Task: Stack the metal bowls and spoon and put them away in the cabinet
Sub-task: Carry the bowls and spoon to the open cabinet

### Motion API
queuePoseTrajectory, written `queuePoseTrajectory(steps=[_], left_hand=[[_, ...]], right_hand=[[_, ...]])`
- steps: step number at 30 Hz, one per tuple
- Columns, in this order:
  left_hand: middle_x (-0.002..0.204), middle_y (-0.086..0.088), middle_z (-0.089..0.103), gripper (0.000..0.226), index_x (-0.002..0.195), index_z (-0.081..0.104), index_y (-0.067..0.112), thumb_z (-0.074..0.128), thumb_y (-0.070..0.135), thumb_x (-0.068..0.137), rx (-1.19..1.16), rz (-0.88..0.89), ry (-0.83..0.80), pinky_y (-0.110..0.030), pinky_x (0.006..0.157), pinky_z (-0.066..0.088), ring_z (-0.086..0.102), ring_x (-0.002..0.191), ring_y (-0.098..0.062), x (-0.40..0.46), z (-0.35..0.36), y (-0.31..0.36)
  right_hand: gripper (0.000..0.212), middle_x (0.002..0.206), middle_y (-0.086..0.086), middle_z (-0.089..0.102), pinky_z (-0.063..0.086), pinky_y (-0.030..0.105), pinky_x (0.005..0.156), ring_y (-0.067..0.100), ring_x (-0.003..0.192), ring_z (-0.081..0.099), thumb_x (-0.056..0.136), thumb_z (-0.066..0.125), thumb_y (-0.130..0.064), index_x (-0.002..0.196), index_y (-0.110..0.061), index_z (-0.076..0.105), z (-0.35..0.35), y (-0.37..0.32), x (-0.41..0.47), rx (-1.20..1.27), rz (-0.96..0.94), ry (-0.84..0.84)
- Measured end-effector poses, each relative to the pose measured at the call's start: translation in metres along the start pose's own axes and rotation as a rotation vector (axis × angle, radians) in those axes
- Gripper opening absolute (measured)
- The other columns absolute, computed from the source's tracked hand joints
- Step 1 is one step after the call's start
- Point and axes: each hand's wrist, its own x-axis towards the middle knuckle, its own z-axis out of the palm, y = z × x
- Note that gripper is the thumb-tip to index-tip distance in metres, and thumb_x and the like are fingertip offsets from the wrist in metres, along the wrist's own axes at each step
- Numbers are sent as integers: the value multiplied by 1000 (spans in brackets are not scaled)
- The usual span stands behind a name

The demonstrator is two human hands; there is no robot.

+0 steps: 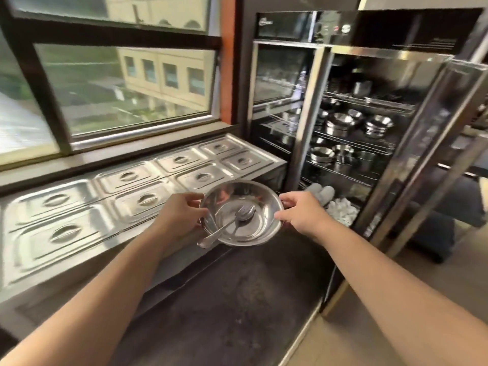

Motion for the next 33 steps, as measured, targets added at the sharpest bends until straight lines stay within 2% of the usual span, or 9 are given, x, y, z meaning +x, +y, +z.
queuePoseTrajectory(steps=[2, 7, 10, 16, 20, 22, 25, 29, 33], left_hand=[[72, 10, 76, 45, 120, 71, 16, 77, 0, 79, -1, 7, -61, -22, 50, 57, 74, 57, -10, 26, 35, 13], [77, 4, 74, 42, 119, 70, 12, 76, -4, 80, 25, 23, -162, -29, 58, 62, 70, 53, -10, 90, 120, 48], [83, -1, 76, 42, 119, 70, 12, 76, -5, 81, 41, 40, -200, -23, 52, 60, 72, 55, -11, 129, 167, 70], [88, -7, 79, 33, 102, 69, 20, 73, -7, 83, -25, 17, -258, -35, 67, 65, 77, 75, -26, 208, 242, 116], [91, -11, 77, 30, 108, 71, 12, 71, -7, 85, -97, -30, -281, -27, 56, 62, 76, 69, -20, 255, 275, 135], [99, -14, 76, 32, 114, 69, 9, 72, -4, 85, -118, -53, -299, -31, 63, 64, 76, 78, -25, 281, 288, 140], [86, -12, 78, 26, 107, 73, 8, 69, -7, 86, -121, -52, -351, -30, 61, 63, 75, 71, -21, 326, 307, 146], [65, -3, 75, 25, 97, 75, 9, 61, -11, 90, -154, -33, -431, -22, 51, 58, 72, 55, -11, 387, 334, 153], [60, 1, 73, 20, 103, 74, 4, 64, -7, 90, -147, 4, -532, -21, 49, 56, 69, 52, -7, 471, 373, 164]], right_hand=[[39, 101, 6, 73, 61, 39, 74, 23, 92, 71, 79, 74, 6, 116, -4, 67, -26, 19, 14, 16, 35, 70], [35, 98, 7, 74, 61, 39, 75, 17, 83, 70, 79, 73, 5, 113, -2, 69, -92, 63, 63, 57, 69, 164], [38, 106, 12, 72, 61, 44, 80, 26, 94, 70, 82, 71, 7, 119, 1, 65, -130, 83, 102, 126, 89, 210], [53, 100, 1, 64, 56, 22, 52, 16, 81, 67, 83, 69, 13, 133, 5, 54, -200, 106, 186, 230, 142, 239], [54, 121, 17, 64, 62, 43, 75, 28, 90, 70, 80, 72, 12, 132, 6, 56, -232, 116, 238, 269, 172, 270], [46, 111, 11, 69, 58, 50, 80, 24, 81, 71, 80, 72, 11, 124, 3, 62, -243, 120, 263, 274, 192, 295], [32, 81, -5, 75, 60, 51, 75, 18, 67, 73, 78, 73, 10, 103, -11, 71, -255, 130, 302, 268, 197, 319], [26, 98, 3, 75, 61, 50, 77, 22, 85, 74, 78, 75, 4, 85, -21, 74, -266, 145, 347, 255, 211, 362], [47, 117, 11, 68, 58, 48, 87, 27, 103, 69, 78, 77, 0, 123, -5, 64, -283, 156, 404, 257, 249, 434]])
